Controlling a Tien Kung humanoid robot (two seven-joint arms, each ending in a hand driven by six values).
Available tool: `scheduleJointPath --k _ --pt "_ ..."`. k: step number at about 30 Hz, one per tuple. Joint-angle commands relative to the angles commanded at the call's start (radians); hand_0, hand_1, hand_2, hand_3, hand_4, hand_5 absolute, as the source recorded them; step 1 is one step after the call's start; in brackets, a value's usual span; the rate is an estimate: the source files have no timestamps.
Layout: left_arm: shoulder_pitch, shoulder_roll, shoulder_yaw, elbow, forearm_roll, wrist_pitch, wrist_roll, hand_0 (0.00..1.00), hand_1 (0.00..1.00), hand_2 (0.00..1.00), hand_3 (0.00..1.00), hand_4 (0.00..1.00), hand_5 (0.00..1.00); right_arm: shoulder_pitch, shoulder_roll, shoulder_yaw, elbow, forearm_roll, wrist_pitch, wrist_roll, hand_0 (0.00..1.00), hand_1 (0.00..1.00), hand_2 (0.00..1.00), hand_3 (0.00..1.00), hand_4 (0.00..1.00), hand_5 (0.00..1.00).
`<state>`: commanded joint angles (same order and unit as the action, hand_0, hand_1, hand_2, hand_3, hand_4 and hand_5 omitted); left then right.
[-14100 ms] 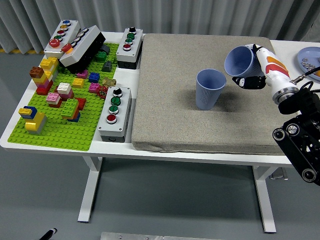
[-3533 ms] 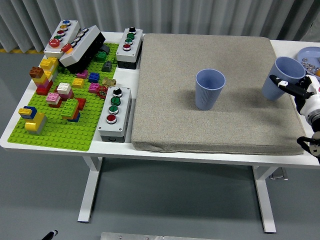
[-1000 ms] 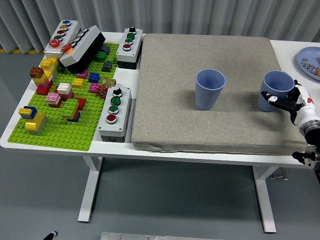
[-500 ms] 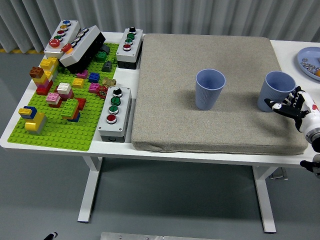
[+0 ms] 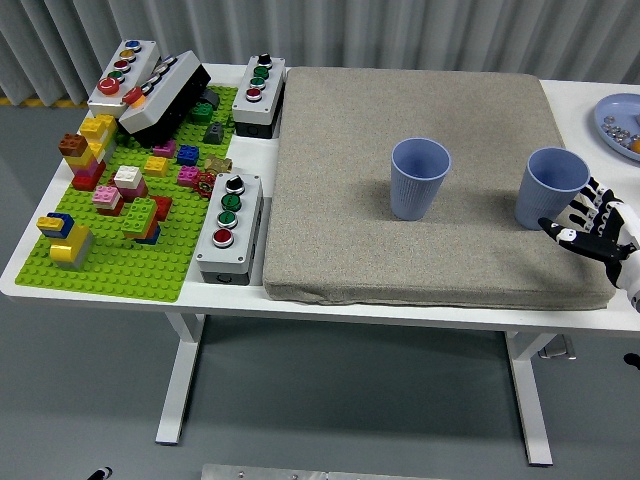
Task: Pick cup pour cup place
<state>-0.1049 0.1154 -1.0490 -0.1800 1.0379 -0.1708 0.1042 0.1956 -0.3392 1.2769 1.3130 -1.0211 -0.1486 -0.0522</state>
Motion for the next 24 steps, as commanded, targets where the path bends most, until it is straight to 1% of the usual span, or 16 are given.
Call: scheduleJointPath --k 4,8,12,18,21,24 --pt "0.001 0.001 0.007 0.0 -0.006 0.0 -0.001 0.839 0.812 0.88 0.787 0.623 0.998 -0.003 0.003 0.011 -0.009 0.004 0.003 0.001 0.958 0.933 0.998 0.991 0.857 0.26" --pt "0.005 0.001 0.007 0.0 -0.009 0.002 -0.003 0.839 0.812 0.88 0.787 0.623 0.998 -0.021 -0.002 0.026 0.002 -0.004 0.003 -0.002 0.958 0.933 0.998 0.991 0.857 0.26" --pt "0.007 0.0 0.002 0.0 -0.007 0.003 -0.004 0.84 0.811 0.88 0.787 0.623 0.998 -0.051 -0.01 0.041 0.027 -0.012 0.004 -0.005 0.957 0.937 0.998 0.993 0.857 0.264" --pt "0.011 0.002 -0.005 0.0 -0.003 0.003 -0.004 0.839 0.812 0.88 0.787 0.623 0.998 -0.11 -0.036 0.068 0.082 -0.017 0.006 -0.011 0.957 0.936 0.998 0.993 0.858 0.268" --pt "0.01 0.003 -0.002 0.0 -0.004 0.002 -0.003 0.839 0.812 0.88 0.787 0.623 0.998 -0.114 -0.04 0.072 0.093 -0.017 0.006 -0.013 0.957 0.936 0.998 0.993 0.858 0.268" --pt "0.009 0.004 -0.001 0.0 -0.003 0.001 -0.003 0.84 0.811 0.88 0.787 0.623 0.998 -0.101 -0.039 0.077 0.103 -0.016 0.008 -0.016 0.956 0.936 0.998 0.99 0.857 0.273"
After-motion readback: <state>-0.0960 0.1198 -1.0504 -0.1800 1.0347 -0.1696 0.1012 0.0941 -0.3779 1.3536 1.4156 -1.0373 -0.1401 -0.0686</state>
